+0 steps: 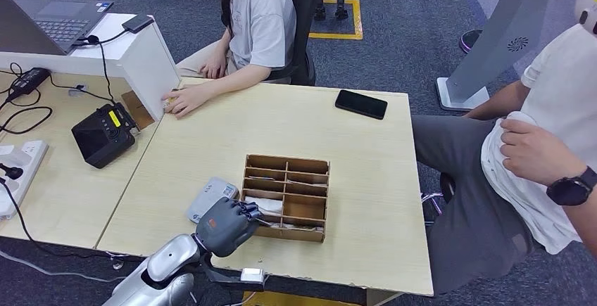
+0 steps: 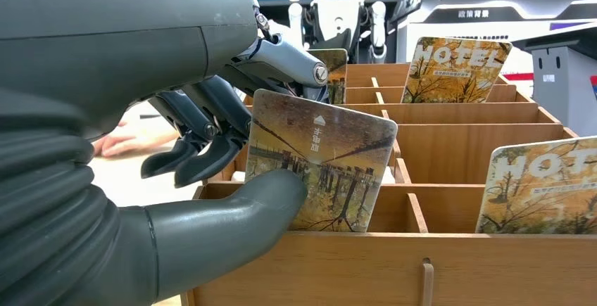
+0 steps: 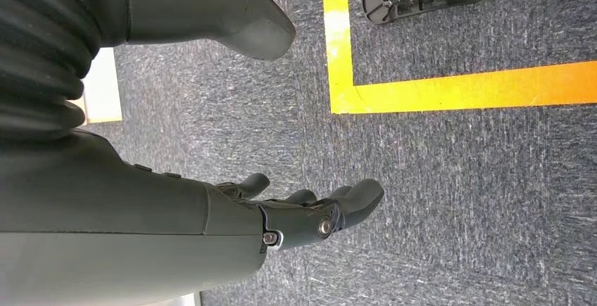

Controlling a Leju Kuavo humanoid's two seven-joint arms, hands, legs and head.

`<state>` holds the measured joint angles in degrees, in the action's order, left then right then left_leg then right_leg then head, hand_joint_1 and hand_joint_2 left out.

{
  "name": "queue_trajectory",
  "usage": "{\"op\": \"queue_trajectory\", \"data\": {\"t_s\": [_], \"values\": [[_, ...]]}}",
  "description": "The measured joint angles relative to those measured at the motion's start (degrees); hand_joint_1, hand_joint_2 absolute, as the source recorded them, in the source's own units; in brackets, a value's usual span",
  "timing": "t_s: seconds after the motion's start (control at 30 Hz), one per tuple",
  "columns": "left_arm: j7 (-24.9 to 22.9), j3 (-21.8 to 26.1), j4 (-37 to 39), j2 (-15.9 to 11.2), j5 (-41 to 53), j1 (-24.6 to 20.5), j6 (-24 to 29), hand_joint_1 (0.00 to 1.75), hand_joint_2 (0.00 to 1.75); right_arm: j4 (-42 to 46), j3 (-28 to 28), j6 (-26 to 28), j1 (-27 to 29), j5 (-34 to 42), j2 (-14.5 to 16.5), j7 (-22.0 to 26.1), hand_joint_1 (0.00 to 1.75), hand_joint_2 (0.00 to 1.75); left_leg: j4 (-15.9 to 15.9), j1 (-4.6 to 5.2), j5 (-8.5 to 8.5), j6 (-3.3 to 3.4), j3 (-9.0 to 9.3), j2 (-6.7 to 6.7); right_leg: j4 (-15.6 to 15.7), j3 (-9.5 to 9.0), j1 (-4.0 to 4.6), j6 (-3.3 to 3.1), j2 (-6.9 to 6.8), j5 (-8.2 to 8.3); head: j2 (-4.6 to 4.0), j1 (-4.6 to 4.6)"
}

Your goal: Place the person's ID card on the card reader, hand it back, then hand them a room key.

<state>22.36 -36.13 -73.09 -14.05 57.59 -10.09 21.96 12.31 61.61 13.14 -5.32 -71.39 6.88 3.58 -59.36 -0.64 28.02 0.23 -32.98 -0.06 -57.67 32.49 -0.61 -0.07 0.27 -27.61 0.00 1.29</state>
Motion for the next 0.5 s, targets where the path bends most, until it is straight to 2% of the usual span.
{"op": "queue_trajectory", "data": {"t_s": [0.2,0.3,0.33,0.37,0.43,0.5], "values": [[0.3,0.0,-0.1,0.0,-0.7,0.0,-0.4,1.75,1.75,0.0,0.0,0.0,0.0,-0.1,0.0,0.0,0.0,1.75,0.0,0.0,0.0,0.0,0.0,0.0,0.0,0.0,0.0,0.0,0.0,0.0,0.0,0.0],[2.1,0.6,-1.2,-0.2,-5.5,0.4,-3.0,1.75,1.75,0.0,0.0,0.0,0.0,-0.2,0.0,0.0,0.0,1.75,0.0,0.0,0.0,0.0,0.0,0.0,0.0,0.0,0.0,0.0,0.0,0.0,0.0,0.01],[2.6,1.4,-3.8,-1.5,-8.6,0.3,-5.5,1.75,1.75,0.0,0.0,0.0,0.0,-0.2,0.0,0.0,0.0,1.75,0.0,-0.02,-0.01,-0.02,-0.01,0.0,0.0,0.02,0.02,0.0,0.01,0.0,0.0,0.01],[2.4,2.8,-7.5,-4.1,-12.5,-1.3,-9.3,1.75,1.75,0.0,-0.6,0.7,0.1,2.0,-0.4,-0.4,0.0,1.75,0.0,-0.07,-0.05,-0.06,-0.04,-0.02,0.0,0.04,0.05,-0.03,-0.01,0.02,0.0,0.02],[1.6,6.9,-16.0,-10.3,-20.7,-6.3,-18.4,1.75,1.75,-0.3,-4.9,3.2,0.3,13.8,-1.3,-1.6,0.0,1.75,0.0,-0.16,-0.15,-0.18,-0.11,-0.12,-0.1,0.08,0.16,-0.08,-0.09,0.06,0.0,0.02],[0.5,10.7,-20.1,-13.8,-24.6,-11.6,-24.2,1.75,1.75,-0.6,-14.4,5.1,0.6,35.9,-2.3,-2.5,0.0,1.75,0.0,-0.19,-0.23,-0.26,-0.14,-0.2,-0.1,0.09,0.21,-0.14,-0.17,0.09,0.0,0.02]]}}
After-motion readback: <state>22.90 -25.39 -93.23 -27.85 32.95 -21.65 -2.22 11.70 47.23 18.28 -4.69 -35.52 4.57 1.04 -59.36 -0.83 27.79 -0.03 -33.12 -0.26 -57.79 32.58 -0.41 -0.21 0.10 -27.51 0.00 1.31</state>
